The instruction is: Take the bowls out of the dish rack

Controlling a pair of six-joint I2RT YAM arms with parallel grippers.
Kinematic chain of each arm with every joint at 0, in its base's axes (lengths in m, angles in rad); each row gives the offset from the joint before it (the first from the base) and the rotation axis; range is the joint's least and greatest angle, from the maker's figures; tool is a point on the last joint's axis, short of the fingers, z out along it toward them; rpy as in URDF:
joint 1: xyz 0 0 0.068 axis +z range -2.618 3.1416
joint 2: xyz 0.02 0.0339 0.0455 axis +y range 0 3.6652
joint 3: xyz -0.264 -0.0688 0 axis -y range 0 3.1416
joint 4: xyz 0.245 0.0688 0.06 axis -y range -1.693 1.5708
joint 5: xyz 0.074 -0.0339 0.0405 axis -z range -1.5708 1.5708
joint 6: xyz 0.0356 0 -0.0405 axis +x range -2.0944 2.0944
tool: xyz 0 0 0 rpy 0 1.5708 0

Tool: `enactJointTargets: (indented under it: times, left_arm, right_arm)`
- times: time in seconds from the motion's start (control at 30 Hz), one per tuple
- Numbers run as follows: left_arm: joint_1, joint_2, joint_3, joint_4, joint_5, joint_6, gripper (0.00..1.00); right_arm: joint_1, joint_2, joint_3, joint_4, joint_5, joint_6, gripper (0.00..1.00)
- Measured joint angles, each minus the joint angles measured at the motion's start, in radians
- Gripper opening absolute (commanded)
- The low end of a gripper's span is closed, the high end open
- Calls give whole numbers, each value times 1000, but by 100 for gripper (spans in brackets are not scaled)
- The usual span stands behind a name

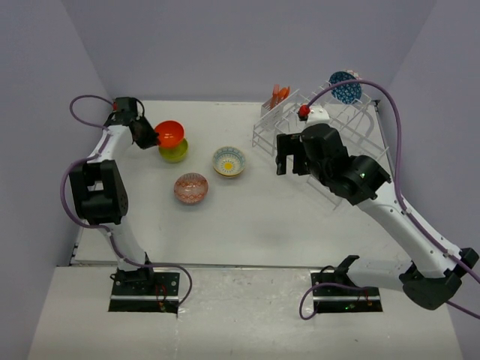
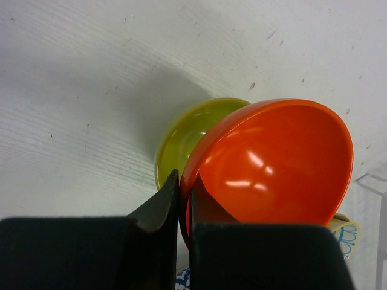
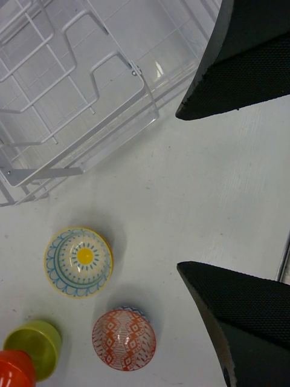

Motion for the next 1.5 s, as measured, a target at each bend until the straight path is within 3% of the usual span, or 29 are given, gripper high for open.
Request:
enactJointTargets:
  times: [0.37, 0.47, 0.77, 0.87, 1.03, 1.07, 1.1, 1.2, 1.33, 1.4, 1.47, 1.5]
  left_arm:
    - [-1, 38, 0, 0, -16, 2, 2]
    - [-3, 53, 0, -1, -18, 5, 8]
    - [-21, 64, 0, 3, -21, 8, 39]
    - [-27, 63, 0, 6, -26, 8, 44]
    - [-33, 23, -16, -5, -52, 9, 38]
    - [-33, 5, -26, -6, -59, 9, 41]
    - [-33, -18, -37, -9, -64, 9, 64]
    - [-33, -77, -63, -12, -75, 14, 77]
    - [-33, -105, -76, -14, -77, 11, 76]
    - [-33, -106, -87, -14, -77, 9, 60]
    - [-33, -107, -99, -18, -76, 9, 56]
    - [-33, -107, -104, -20, -75, 10, 58]
  right_arm:
    - [-2, -9, -31, 23, -4, -6, 99]
    - [-2, -18, -35, 26, -6, -6, 99]
    - [-2, -40, -45, 33, -10, -7, 99]
    - [-2, -39, -47, 33, -13, -7, 99]
    - [-2, -39, -47, 35, -24, -7, 99]
    - [-2, -39, -47, 36, -26, -7, 99]
    - [-2, -39, -47, 36, -26, -7, 99]
    - [-2, -38, -46, 36, -28, -7, 99]
    - [-2, -33, -43, 36, -31, -7, 99]
    - [-2, -28, -39, 37, -31, -8, 99]
    - [-2, -21, -32, 37, -30, -11, 99]
    - [-2, -16, -26, 36, -28, -14, 99]
